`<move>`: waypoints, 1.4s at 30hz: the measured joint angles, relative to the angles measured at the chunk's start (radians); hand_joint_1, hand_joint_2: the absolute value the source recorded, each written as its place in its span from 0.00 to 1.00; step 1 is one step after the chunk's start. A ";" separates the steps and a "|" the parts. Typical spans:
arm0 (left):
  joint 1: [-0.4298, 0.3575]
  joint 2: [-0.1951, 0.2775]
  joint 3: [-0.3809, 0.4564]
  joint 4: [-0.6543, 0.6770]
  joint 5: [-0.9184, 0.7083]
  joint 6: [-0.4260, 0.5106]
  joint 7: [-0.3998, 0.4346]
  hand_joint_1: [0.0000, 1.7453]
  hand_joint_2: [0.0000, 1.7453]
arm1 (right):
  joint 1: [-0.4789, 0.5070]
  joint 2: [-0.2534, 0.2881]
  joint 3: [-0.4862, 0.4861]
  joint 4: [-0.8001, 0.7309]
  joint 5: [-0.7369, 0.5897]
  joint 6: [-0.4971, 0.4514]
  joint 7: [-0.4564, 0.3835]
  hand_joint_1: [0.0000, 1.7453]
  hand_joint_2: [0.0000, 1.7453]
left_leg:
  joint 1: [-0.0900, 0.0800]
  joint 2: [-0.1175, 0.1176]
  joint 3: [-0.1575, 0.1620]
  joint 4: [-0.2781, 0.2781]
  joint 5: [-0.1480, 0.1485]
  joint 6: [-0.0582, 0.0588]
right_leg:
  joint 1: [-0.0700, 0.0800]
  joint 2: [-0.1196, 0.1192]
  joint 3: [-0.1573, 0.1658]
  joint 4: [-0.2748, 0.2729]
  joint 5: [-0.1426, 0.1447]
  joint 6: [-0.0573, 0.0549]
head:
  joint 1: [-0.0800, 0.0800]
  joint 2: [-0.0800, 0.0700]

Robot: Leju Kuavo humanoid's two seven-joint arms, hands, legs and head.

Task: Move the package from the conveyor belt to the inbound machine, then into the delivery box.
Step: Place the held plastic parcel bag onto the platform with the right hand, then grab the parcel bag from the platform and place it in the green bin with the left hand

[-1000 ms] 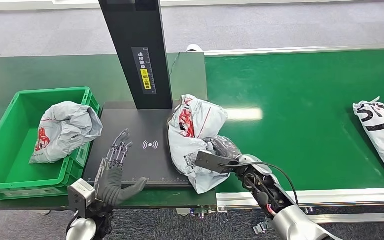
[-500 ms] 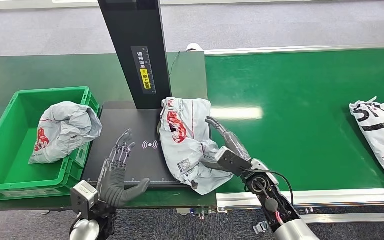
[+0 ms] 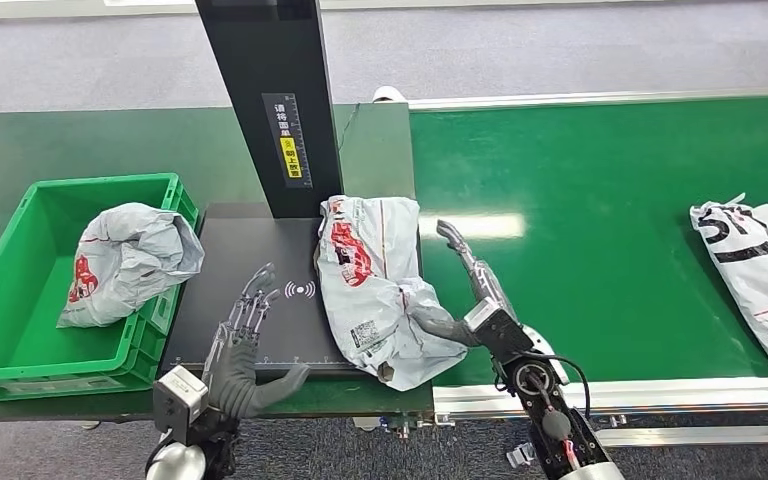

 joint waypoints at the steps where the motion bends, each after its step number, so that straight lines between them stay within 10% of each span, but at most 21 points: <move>1: 0.000 0.000 -0.002 0.000 -0.001 0.000 0.000 0.00 1.00 | 0.004 0.001 -0.006 -0.010 -0.002 -0.004 0.001 0.00 1.00 | 0.000 0.000 0.000 0.000 0.000 0.000 | 0.000 0.000 0.000 0.000 0.000 0.000 | 0.000 0.000; 27: -0.205 -0.044 -0.111 0.152 -0.146 0.061 0.033 0.00 1.00 | 0.123 0.074 -0.141 -0.246 -0.196 -0.096 0.063 0.00 1.00 | 0.000 0.000 -0.001 0.000 0.000 0.000 | 0.000 0.000 -0.002 0.000 0.000 0.000 | 0.000 0.000; 42: -0.492 -0.088 -0.301 0.606 -0.639 0.187 0.328 0.00 1.00 | 0.122 0.103 -0.145 -0.247 -0.191 -0.074 0.088 0.00 1.00 | 0.000 0.000 -0.002 0.000 0.000 0.000 | 0.000 0.000 -0.002 0.000 0.001 0.000 | 0.000 0.000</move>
